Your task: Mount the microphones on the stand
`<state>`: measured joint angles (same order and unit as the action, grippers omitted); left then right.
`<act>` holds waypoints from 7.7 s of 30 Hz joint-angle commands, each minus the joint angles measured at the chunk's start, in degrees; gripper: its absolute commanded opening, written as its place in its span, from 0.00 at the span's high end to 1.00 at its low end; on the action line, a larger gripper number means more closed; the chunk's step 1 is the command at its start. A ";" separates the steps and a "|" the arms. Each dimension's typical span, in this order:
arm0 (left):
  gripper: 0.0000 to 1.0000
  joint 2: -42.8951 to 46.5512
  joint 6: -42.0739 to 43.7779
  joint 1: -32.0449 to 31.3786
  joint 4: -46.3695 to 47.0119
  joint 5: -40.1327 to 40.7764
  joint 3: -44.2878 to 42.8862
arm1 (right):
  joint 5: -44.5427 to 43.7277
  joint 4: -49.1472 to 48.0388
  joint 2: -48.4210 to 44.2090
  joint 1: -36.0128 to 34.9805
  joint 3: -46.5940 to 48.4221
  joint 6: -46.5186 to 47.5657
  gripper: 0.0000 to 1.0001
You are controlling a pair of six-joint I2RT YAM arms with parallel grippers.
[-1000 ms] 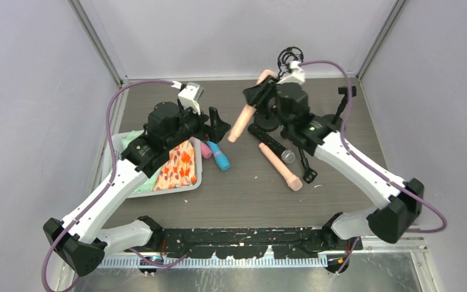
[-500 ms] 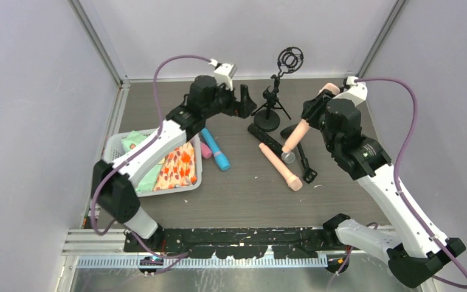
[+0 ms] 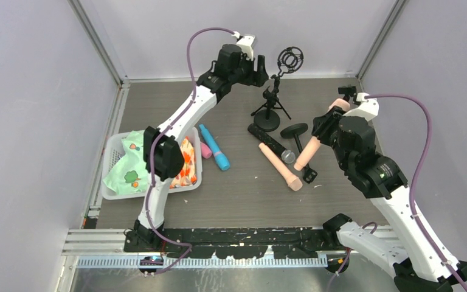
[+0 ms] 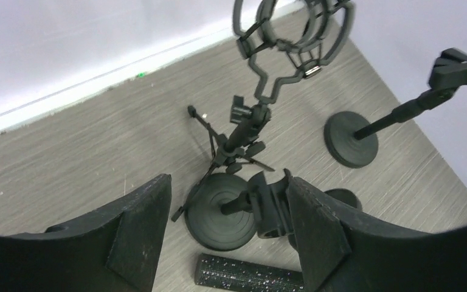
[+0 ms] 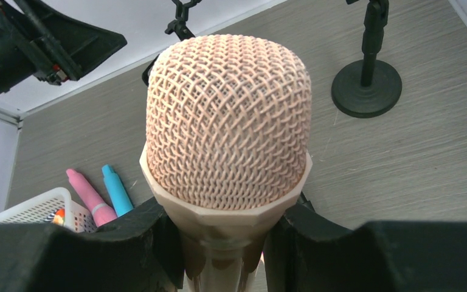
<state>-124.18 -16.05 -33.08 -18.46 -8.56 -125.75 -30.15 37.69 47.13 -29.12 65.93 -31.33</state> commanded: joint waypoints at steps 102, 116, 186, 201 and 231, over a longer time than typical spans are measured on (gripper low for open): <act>0.26 24.93 -44.62 -24.08 -25.39 49.87 30.47 | -1.77 1.09 -1.01 0.12 -2.43 -1.15 0.99; 0.11 37.45 -30.61 -24.31 -15.90 43.46 38.59 | -3.60 -1.48 -2.92 0.08 -3.27 -0.15 0.99; 0.46 27.15 -9.52 0.35 35.94 -25.02 58.26 | 15.61 -9.07 -5.19 0.08 -9.34 0.94 0.96; 0.79 32.70 -13.03 -7.89 36.15 7.74 62.54 | -0.69 -18.32 -5.95 0.04 -14.36 -7.77 0.97; 0.13 34.87 -10.95 -8.94 50.48 9.33 70.11 | -1.74 -34.26 -5.41 0.04 -20.97 -5.91 0.94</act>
<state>-93.25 -30.70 -41.56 26.17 2.37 -57.41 -30.81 11.77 42.72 -29.12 45.34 -38.02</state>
